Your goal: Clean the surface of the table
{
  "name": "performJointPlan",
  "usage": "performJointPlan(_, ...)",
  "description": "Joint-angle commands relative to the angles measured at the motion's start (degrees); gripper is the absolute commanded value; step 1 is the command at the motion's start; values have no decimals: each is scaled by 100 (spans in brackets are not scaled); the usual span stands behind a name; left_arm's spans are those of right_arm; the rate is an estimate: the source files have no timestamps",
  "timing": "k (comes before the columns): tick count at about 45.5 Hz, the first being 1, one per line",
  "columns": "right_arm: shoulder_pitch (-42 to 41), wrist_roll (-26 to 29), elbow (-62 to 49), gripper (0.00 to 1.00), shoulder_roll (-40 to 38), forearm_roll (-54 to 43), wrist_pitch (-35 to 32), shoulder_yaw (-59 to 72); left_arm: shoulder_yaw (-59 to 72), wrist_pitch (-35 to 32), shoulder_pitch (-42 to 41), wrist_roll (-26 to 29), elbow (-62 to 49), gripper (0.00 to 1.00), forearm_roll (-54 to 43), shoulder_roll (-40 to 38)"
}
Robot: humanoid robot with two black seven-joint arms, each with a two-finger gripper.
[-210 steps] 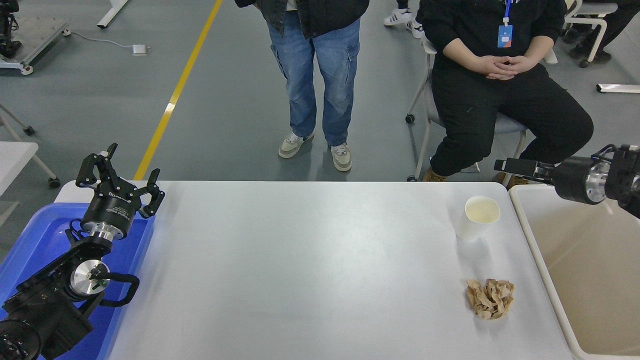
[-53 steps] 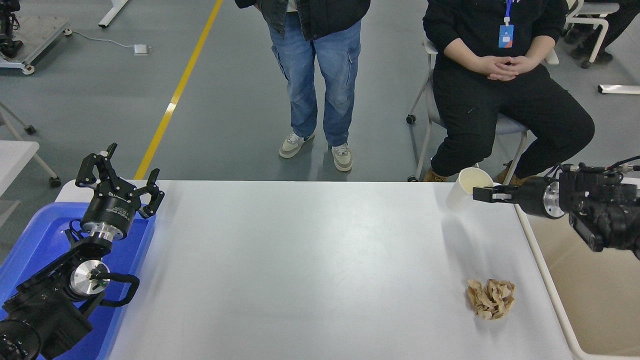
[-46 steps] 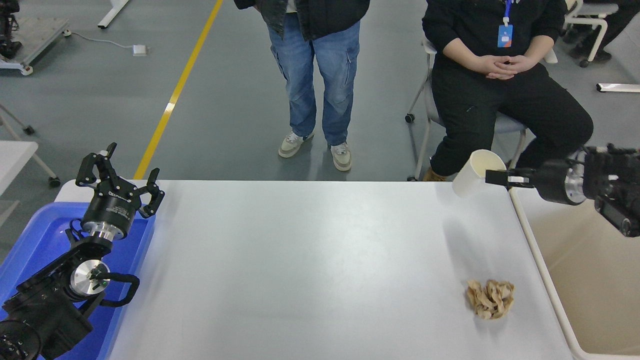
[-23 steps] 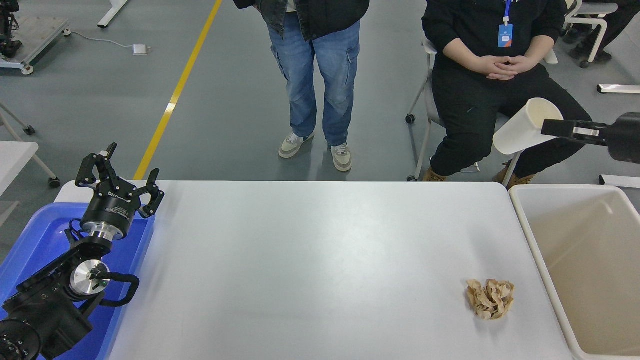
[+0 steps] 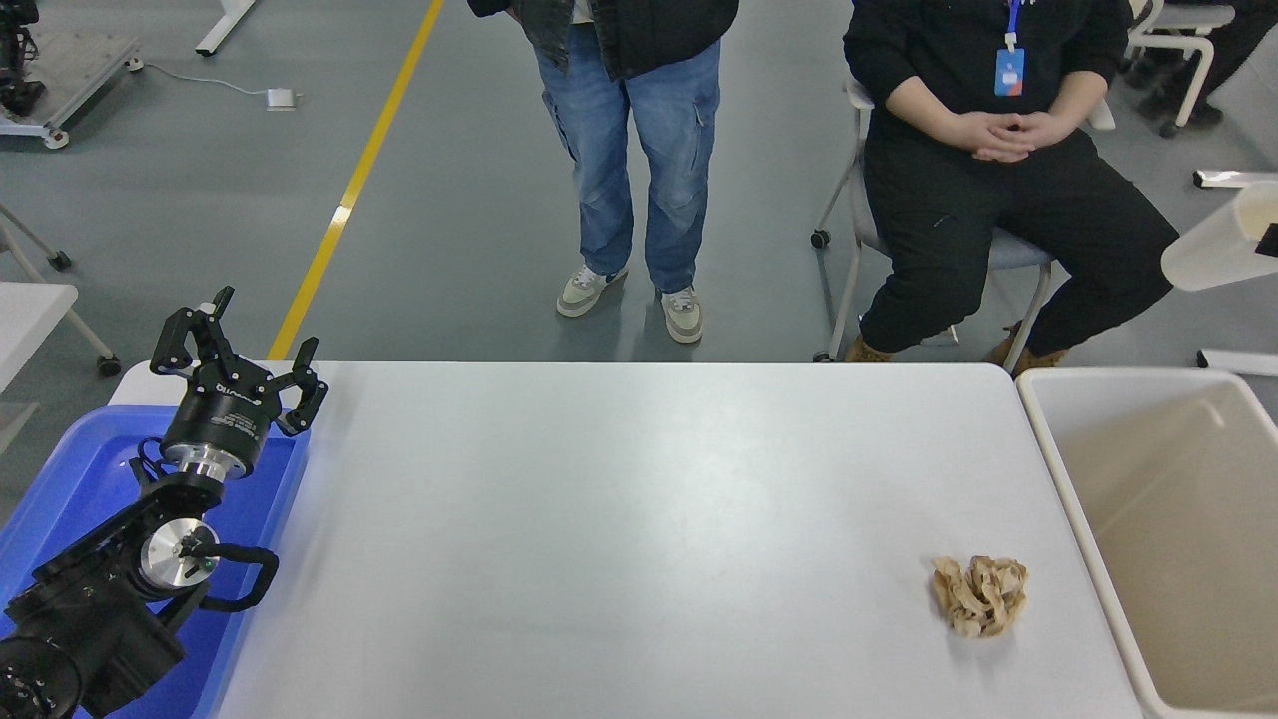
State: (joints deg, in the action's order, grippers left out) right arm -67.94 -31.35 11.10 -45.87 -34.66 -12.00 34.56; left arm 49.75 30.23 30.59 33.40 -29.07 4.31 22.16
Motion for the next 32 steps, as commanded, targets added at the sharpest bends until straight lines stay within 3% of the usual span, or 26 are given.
performJointPlan(1,527,1358,-538,0,17,855,-4,-10,0,0,0,0,-2,100,0,-1)
performJointPlan(19,1528,2729,-1012,0,289,961,172,-844,0,0,0,0,-2,100,0,-1)
performJointPlan(32,2636,3055,-1066,0,1308,961,787,-1390,8,0,0,0,-2,100,0,-1)
